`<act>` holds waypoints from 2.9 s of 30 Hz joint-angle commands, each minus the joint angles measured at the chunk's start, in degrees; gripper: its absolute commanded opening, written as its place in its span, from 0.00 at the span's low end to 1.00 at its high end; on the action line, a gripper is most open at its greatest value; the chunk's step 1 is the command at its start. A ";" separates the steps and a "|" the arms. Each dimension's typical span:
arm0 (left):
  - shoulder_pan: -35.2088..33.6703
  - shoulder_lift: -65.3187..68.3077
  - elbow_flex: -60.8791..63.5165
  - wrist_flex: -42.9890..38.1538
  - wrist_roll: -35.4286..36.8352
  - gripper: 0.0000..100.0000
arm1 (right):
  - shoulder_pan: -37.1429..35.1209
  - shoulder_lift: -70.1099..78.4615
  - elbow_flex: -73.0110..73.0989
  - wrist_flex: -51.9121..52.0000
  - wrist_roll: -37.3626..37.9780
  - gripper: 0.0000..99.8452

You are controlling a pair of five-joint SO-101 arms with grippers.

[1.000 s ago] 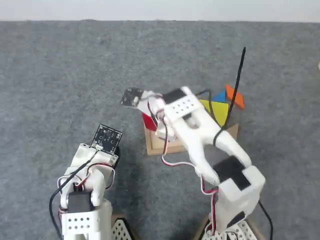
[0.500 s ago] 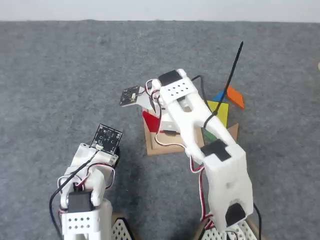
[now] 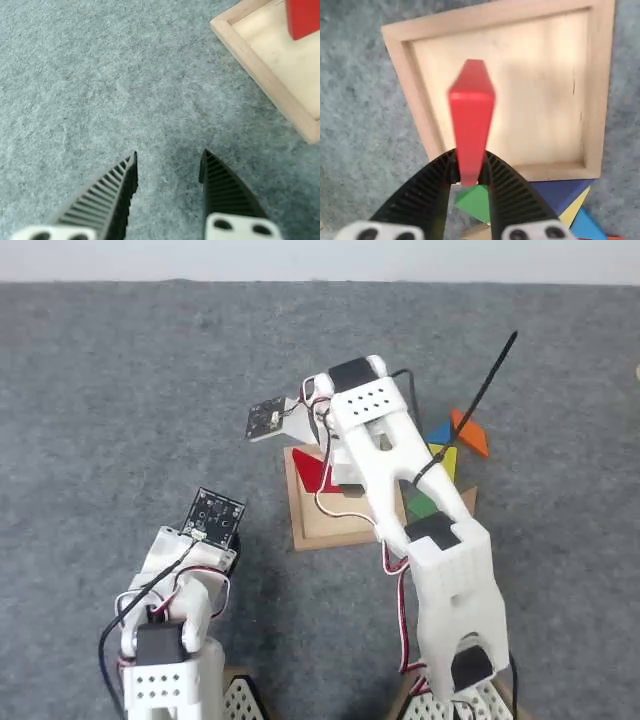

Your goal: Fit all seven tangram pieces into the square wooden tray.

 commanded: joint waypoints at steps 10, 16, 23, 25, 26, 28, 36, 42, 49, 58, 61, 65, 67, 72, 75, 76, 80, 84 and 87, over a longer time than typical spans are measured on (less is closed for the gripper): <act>0.26 -0.70 -0.57 0.35 0.35 0.19 | 0.57 -1.80 4.57 3.12 3.34 0.01; 0.26 -0.70 -0.57 0.35 0.35 0.19 | -0.13 -1.63 5.36 3.30 3.43 0.01; 0.26 -0.70 -0.57 0.35 0.35 0.19 | -0.13 -1.54 5.98 3.21 3.34 0.01; 0.26 -0.70 -0.57 0.35 0.35 0.19 | -0.04 -1.71 5.98 3.21 3.34 0.03; 0.26 -0.70 -0.57 0.35 0.35 0.19 | -0.04 -1.71 5.98 3.21 3.34 0.05; 0.26 -0.70 -0.57 0.35 0.35 0.19 | -0.22 -1.89 5.98 3.12 3.34 0.11; 0.26 -0.70 -0.57 0.35 0.35 0.19 | -0.04 -1.80 4.48 1.19 0.35 0.33; 0.26 -0.70 -0.57 0.35 0.35 0.19 | 1.27 -2.77 -2.90 3.21 -11.69 0.36; 0.26 -0.70 -0.57 0.35 0.35 0.19 | 6.02 -9.19 13.01 -8.22 -20.66 0.36; 0.26 -0.70 -0.57 0.35 0.35 0.19 | 4.79 -37.32 57.32 -44.44 -28.66 0.36; 0.26 -0.70 -0.57 0.35 0.35 0.19 | 6.29 -36.62 59.08 -45.58 -28.66 0.36; 0.26 -0.70 -0.57 0.35 0.35 0.19 | 6.29 -32.48 58.29 -45.49 -28.48 0.36; 0.26 -0.70 -0.57 0.35 0.35 0.19 | 5.49 -30.37 57.85 -46.29 -28.48 0.36; 0.26 -0.70 -0.57 0.35 0.35 0.19 | 5.49 -26.24 55.21 -45.76 -28.57 0.36; 0.26 -0.70 -0.57 0.35 0.35 0.19 | 5.93 -25.36 52.75 -45.05 -28.75 0.36; 0.26 -0.70 -0.57 0.35 0.35 0.19 | 5.93 -25.27 52.04 -45.05 -28.75 0.36; 0.26 -0.70 -0.57 0.35 0.35 0.19 | 5.67 -25.10 48.70 -45.14 -28.66 0.36; 0.26 -0.70 -0.57 0.35 0.35 0.19 | 5.58 -21.76 44.22 -44.97 -28.48 0.36; 0.26 -0.70 -0.57 0.35 0.35 0.19 | 6.02 -17.27 39.82 -44.79 -29.19 0.36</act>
